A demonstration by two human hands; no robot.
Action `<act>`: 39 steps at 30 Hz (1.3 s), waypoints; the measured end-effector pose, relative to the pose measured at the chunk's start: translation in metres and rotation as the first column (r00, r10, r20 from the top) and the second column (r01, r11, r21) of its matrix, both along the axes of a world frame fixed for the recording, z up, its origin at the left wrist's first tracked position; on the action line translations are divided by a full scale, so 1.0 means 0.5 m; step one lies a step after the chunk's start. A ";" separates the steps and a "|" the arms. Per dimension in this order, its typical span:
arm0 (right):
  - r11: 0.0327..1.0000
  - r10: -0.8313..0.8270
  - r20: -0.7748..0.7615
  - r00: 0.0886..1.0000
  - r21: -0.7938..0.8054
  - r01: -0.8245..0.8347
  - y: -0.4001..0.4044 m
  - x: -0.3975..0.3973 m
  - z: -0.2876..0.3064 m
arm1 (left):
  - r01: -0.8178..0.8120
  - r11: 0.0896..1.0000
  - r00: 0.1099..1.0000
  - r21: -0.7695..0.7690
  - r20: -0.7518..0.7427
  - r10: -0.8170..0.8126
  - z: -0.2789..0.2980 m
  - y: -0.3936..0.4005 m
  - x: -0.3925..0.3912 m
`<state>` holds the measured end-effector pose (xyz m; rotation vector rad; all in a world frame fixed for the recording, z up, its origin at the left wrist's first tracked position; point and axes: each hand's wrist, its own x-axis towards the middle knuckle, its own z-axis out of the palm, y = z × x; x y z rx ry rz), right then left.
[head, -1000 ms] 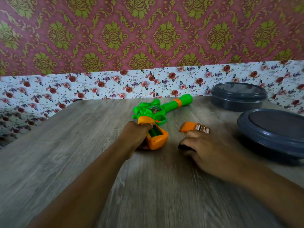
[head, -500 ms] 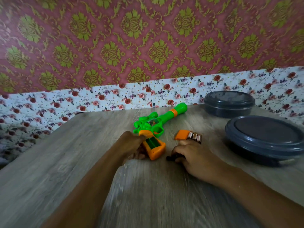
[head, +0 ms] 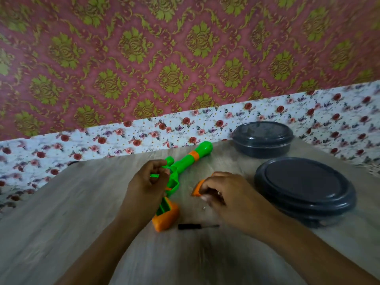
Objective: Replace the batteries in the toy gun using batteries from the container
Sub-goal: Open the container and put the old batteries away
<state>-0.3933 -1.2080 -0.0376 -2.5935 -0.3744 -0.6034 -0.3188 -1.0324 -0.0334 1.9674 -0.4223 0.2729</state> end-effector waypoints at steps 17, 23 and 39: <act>0.858 -0.434 -0.096 0.896 -0.346 0.379 -0.436 0.144 0.066 | 0.280 0.956 0.847 -0.082 -0.449 -0.287 0.019 -0.477 0.175; 0.697 -0.422 -0.040 0.906 -0.654 0.296 -0.447 0.198 0.051 | 0.281 0.958 0.854 -0.065 -0.439 -0.280 0.002 -0.522 0.188; 0.604 -0.324 0.024 0.946 -0.764 0.226 -0.314 0.128 0.139 | 0.308 0.862 0.762 -0.403 -0.438 -0.477 0.054 -0.333 0.136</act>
